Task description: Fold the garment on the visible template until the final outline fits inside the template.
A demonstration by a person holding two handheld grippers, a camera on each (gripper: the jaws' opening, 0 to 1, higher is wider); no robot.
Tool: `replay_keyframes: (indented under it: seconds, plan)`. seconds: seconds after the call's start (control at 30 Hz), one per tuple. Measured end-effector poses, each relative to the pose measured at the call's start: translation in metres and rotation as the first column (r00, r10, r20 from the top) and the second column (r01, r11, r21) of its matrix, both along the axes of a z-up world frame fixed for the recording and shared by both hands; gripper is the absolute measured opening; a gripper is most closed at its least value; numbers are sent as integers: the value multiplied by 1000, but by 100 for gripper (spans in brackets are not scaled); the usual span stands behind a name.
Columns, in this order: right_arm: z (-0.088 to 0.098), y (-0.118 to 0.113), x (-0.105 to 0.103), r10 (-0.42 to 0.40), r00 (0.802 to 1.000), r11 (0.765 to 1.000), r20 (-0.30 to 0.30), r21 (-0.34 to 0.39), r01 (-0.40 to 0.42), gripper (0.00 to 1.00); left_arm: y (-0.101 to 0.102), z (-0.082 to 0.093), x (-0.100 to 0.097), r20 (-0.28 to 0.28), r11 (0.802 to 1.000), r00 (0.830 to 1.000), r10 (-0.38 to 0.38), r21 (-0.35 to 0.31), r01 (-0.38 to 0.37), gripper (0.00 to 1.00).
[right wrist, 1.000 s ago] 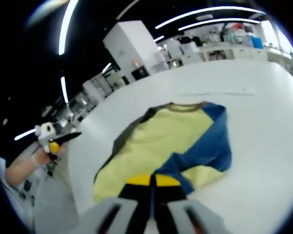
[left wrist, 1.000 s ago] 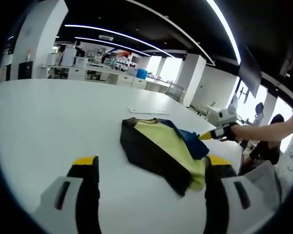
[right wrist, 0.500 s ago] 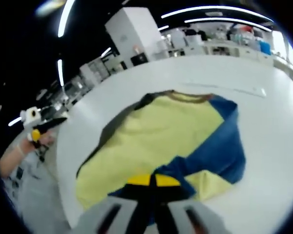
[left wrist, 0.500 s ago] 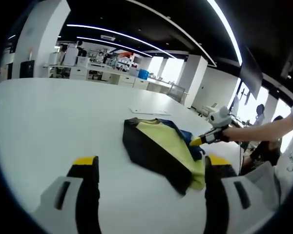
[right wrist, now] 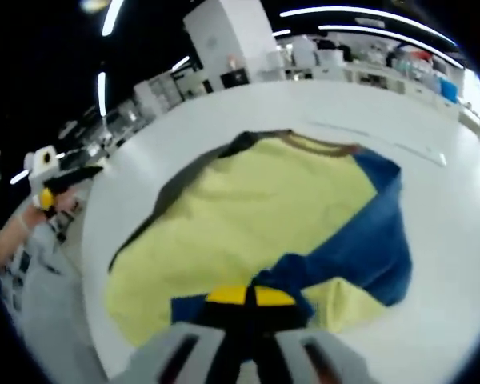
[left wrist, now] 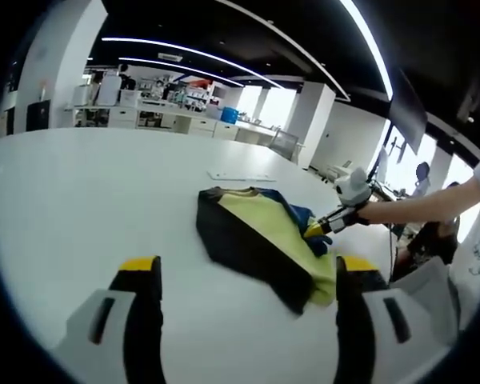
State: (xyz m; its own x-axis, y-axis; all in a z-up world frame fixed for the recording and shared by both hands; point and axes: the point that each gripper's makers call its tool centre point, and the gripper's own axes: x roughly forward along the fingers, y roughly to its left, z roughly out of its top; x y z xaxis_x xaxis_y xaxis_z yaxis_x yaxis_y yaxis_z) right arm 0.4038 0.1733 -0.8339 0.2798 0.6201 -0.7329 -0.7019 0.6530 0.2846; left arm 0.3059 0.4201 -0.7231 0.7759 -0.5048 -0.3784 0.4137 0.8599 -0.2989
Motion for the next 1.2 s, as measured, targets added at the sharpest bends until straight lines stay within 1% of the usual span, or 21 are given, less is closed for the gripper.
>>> replay_keyframes:
  seconds: [0.1, 0.23, 0.37, 0.43, 0.47, 0.53, 0.57, 0.6, 0.73, 0.8, 0.87, 0.9, 1.0, 1.07, 1.13, 1.2]
  plan:
    - [0, 1, -2, 8, 1000, 1000, 4, -5, -8, 0, -6, -2, -1, -7, 1000, 1000, -13, 15, 13, 88]
    - [1, 0, -1, 10, 1000, 1000, 1, 10, -10, 0, -4, -4, -2, -13, 999, 1000, -21, 24, 21, 88]
    - [8, -1, 0, -2, 1000, 999, 4, 35, 2, 0, -5, -4, -3, -13, 999, 1000, -28, 39, 28, 88]
    - [11, -1, 1, 4, 1000, 999, 20, 42, -5, 0, -5, -5, -4, -15, 998, 999, -31, 48, 32, 88]
    - [16, 1, 1, 4, 999, 997, 38, 71, -6, 0, -4, -5, -4, -16, 998, 999, -32, 52, 32, 88]
    - [22, 2, -2, -9, 1000, 996, 28, 94, 6, 0, -5, -6, -5, -17, 998, 999, -34, 54, 34, 88]
    - [27, 4, -8, -8, 999, 994, 37, 111, 4, 1, -5, -5, -5, -17, 998, 999, -34, 51, 35, 88]
    - [31, 3, -10, -11, 999, 993, 45, 119, 6, 3, -5, -5, -6, -16, 998, 999, -33, 50, 34, 88]
    - [35, -4, -5, -28, 998, 989, 64, 149, 18, 8, -4, -6, -7, -18, 998, 999, -33, 53, 34, 88]
    - [40, -7, -6, -35, 996, 985, 78, 169, 21, 10, -3, -6, -7, -17, 998, 999, -33, 54, 34, 88]
    - [46, -9, -8, -44, 996, 979, 76, 201, 28, 14, -3, -6, -7, -19, 998, 999, -33, 54, 34, 88]
    - [47, -11, -9, -58, 997, 976, 60, 211, 45, 18, -3, -6, -8, -19, 998, 999, -33, 54, 34, 88]
    - [47, -20, -6, -64, 995, 977, 77, 210, 47, 23, -3, -8, -8, -22, 998, 999, -34, 55, 35, 88]
    - [47, -25, -6, -75, 994, 975, 74, 214, 58, 24, -2, -9, -9, -26, 998, 999, -37, 58, 38, 88]
    - [46, -29, -6, -89, 994, 974, 70, 214, 72, 28, -3, -9, -9, -25, 998, 999, -36, 56, 38, 88]
    - [46, -34, -3, -99, 992, 973, 82, 215, 80, 33, -3, -9, -9, -24, 998, 999, -36, 55, 37, 88]
